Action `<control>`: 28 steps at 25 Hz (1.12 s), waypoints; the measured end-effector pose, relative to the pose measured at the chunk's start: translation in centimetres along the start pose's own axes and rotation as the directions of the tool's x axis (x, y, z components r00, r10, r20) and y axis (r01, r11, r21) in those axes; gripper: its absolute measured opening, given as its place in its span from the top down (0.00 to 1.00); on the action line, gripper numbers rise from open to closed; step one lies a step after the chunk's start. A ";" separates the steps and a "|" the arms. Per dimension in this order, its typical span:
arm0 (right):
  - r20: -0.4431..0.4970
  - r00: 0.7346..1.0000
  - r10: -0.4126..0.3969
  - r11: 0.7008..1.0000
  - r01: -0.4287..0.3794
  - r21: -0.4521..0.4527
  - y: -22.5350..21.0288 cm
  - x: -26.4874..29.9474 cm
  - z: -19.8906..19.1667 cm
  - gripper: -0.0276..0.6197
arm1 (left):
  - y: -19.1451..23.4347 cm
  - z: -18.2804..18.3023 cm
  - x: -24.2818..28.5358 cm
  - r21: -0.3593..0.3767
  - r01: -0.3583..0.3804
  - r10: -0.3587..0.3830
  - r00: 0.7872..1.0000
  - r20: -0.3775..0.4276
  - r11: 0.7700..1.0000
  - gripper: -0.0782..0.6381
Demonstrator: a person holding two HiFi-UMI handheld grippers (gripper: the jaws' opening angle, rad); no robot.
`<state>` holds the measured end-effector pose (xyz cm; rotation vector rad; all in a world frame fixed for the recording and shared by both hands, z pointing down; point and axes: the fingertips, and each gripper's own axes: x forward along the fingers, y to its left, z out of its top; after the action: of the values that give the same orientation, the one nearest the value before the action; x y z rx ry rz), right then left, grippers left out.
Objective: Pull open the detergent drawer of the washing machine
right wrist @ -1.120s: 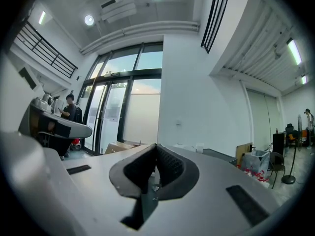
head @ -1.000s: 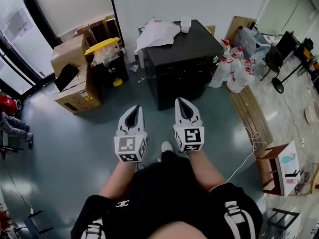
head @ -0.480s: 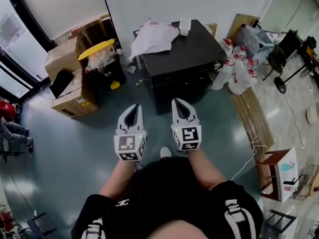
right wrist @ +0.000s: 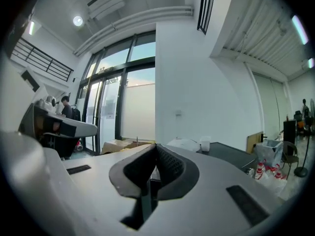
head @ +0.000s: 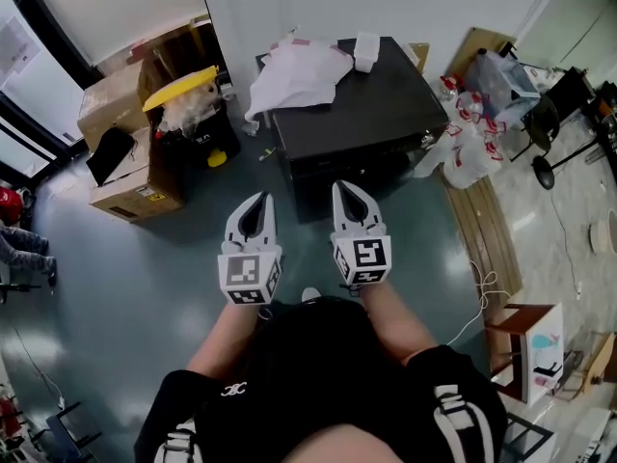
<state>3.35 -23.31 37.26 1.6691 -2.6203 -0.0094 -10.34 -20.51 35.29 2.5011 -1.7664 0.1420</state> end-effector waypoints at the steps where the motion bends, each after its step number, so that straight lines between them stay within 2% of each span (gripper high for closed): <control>1: 0.009 1.000 -0.003 1.000 0.002 0.021 -0.3 0.5 0.2 0.95 | 0.3 -0.1 0.4 0.000 0.003 -0.003 1.000 -0.005 1.000 0.89; 8: -0.003 0.999 -0.049 0.995 0.049 0.092 -1.9 3.7 0.0 0.95 | 2.3 0.3 4.1 0.005 0.049 -0.049 0.999 -0.020 0.999 0.89; 10: 0.015 0.999 -0.030 0.987 0.027 0.157 -2.0 4.4 0.1 0.95 | 2.7 0.4 5.2 0.007 0.072 -0.071 0.997 -0.021 0.997 0.89; 12: 0.058 0.998 0.017 0.959 -0.033 0.282 -2.1 4.9 0.0 0.95 | 2.9 0.5 6.1 0.016 0.095 -0.095 0.995 -0.024 0.995 0.89; 13: 0.090 0.995 0.042 0.929 -0.072 0.362 -2.4 5.1 -0.1 0.95 | 2.9 0.6 6.4 0.022 0.105 -0.105 0.994 -0.024 0.994 0.89; 14: 0.129 0.990 0.060 0.884 -0.112 0.453 -2.8 5.4 -0.1 0.82 | 3.0 0.7 6.8 0.029 0.114 -0.113 0.993 -0.023 0.993 0.89; 15: 0.170 0.983 0.062 0.826 -0.146 0.544 -3.5 5.7 -0.3 0.67 | 3.1 0.9 7.2 0.033 0.120 -0.120 0.993 -0.024 0.992 0.89; 18: 0.251 0.968 0.004 0.641 -0.195 0.742 -5.9 6.3 -2.2 0.48 | 3.7 0.8 7.7 0.032 0.135 -0.134 0.991 -0.031 0.990 0.89; 21: 0.283 0.958 -0.047 0.450 -0.232 0.862 -7.6 6.8 -5.0 0.44 | 4.3 0.2 8.2 0.025 0.142 -0.140 0.989 -0.051 0.990 0.89; 22: 0.292 0.955 -0.053 0.391 -0.249 0.886 -7.8 6.9 -5.8 0.43 | 4.5 0.1 8.3 0.022 0.142 -0.141 0.988 -0.057 0.990 0.89; 23: 0.299 0.953 -0.054 0.345 -0.263 0.901 -8.0 7.0 -6.6 0.43 | 4.6 0.0 8.4 0.020 0.141 -0.140 0.988 -0.061 0.990 0.89; 24: 0.301 0.952 -0.052 0.312 -0.271 0.910 -8.1 7.2 -7.4 0.42 | 4.8 -0.1 8.4 0.020 0.140 -0.138 0.988 -0.063 0.990 0.89; 25: 0.301 0.952 -0.048 0.294 -0.275 0.916 -8.1 7.3 -8.1 0.42 | 4.9 -0.2 8.5 0.021 0.138 -0.136 0.989 -0.064 0.990 0.89; 28: 0.319 0.948 -0.014 0.279 -0.302 0.911 -7.8 7.5 -9.8 0.43 | 5.2 -0.7 8.7 0.027 0.131 -0.129 0.989 -0.079 0.991 0.89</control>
<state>7.53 -33.27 47.02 1.5700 -3.1628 1.8853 -12.39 -30.26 37.11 2.5864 -1.5798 0.2564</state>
